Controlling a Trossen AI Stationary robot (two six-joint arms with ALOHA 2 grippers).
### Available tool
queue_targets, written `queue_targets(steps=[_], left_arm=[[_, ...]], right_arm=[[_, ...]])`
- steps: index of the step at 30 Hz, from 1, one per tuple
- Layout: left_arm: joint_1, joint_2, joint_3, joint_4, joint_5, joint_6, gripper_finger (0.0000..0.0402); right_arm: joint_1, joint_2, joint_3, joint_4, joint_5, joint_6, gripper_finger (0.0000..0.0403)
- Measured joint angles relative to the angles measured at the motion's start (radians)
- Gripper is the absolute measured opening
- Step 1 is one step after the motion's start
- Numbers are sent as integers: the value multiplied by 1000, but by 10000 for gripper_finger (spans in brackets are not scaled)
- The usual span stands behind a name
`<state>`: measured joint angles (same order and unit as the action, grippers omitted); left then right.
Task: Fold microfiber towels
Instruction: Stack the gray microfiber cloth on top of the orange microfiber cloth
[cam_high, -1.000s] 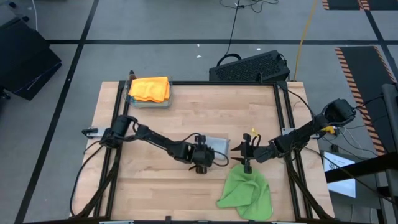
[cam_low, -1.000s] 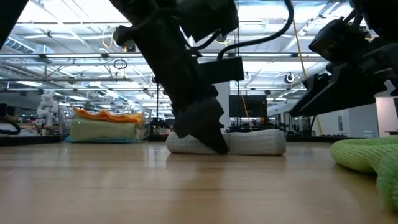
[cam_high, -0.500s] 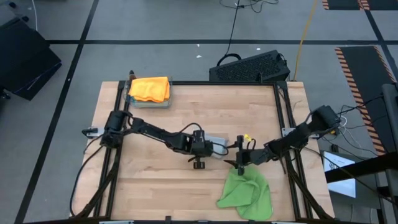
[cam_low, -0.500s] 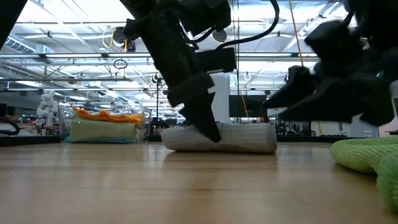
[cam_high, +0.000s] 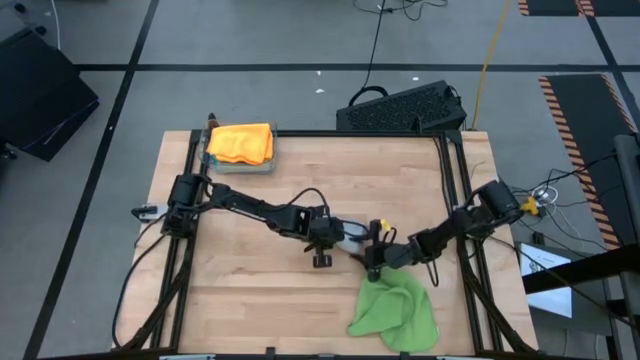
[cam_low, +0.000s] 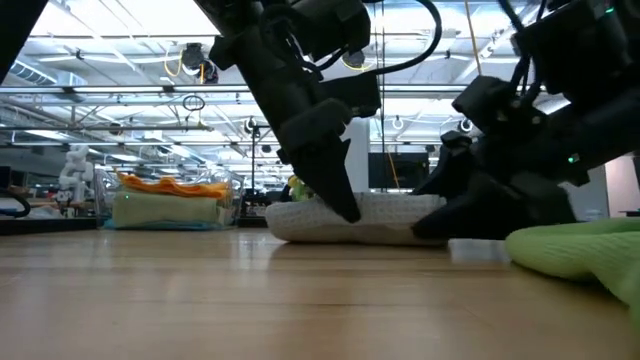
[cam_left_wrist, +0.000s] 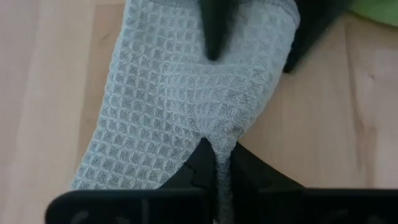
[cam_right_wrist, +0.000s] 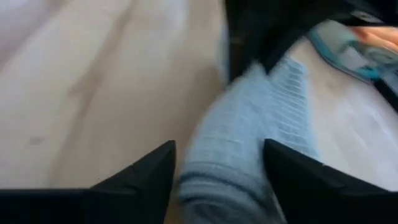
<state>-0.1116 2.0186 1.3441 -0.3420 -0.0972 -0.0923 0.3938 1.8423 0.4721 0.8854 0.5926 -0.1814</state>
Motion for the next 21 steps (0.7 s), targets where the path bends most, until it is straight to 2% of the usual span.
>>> queue_targets(steps=[3,6,10,12,16,21], left_arm=[[0,0,0,-2,12,-9,19],[-5,0,0,-1,0,-28,41],[-34,0,1,-7,-160,-46,106],[-62,0,1,-9,-254,-17,145],[-124,0,1,8,-427,30,224],[-181,11,3,102,-515,57,292]], right_arm=[[-15,-4,-1,-6,12,0,174],[-25,-4,-1,-2,9,-1,105],[-35,-3,-2,24,8,3,23],[-36,-12,-4,29,8,2,16],[-55,-40,-6,28,5,43,40],[-90,-69,-6,17,-64,69,27]])
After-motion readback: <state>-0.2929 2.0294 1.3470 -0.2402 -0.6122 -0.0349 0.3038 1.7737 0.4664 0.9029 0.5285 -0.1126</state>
